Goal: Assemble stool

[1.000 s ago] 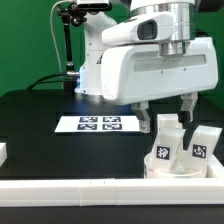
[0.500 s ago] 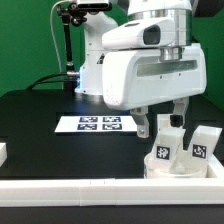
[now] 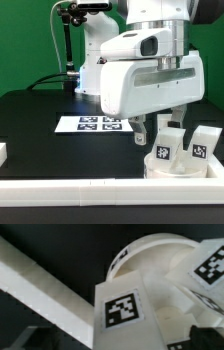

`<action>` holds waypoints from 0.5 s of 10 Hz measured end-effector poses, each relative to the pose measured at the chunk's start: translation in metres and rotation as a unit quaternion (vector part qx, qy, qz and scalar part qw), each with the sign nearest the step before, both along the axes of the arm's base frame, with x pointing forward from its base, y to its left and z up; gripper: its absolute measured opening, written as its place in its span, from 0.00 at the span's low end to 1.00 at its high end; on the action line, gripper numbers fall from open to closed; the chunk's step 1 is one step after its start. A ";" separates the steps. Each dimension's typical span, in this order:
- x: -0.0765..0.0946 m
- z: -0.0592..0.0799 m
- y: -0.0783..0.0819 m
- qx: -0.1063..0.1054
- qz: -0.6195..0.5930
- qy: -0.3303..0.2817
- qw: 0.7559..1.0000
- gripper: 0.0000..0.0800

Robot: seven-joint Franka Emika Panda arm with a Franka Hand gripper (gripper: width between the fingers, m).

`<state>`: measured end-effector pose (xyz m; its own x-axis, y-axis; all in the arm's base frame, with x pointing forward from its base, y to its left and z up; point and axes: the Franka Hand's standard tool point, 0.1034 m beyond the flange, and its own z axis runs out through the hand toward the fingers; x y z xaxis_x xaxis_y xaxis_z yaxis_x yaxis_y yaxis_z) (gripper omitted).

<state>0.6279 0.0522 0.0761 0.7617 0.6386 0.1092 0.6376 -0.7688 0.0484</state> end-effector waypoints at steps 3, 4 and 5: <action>0.000 0.000 -0.001 0.000 -0.001 0.000 1.000 0.44; 0.000 0.000 -0.002 0.000 -0.001 0.000 1.000 0.44; 0.000 0.000 -0.002 0.000 -0.001 0.000 1.000 0.44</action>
Offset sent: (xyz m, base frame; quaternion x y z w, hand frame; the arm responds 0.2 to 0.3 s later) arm 0.0000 0.0000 0.0000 0.0000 0.0000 0.0000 1.0000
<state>0.6281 0.0504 0.0762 0.7635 0.6365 0.1092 0.6355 -0.7706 0.0487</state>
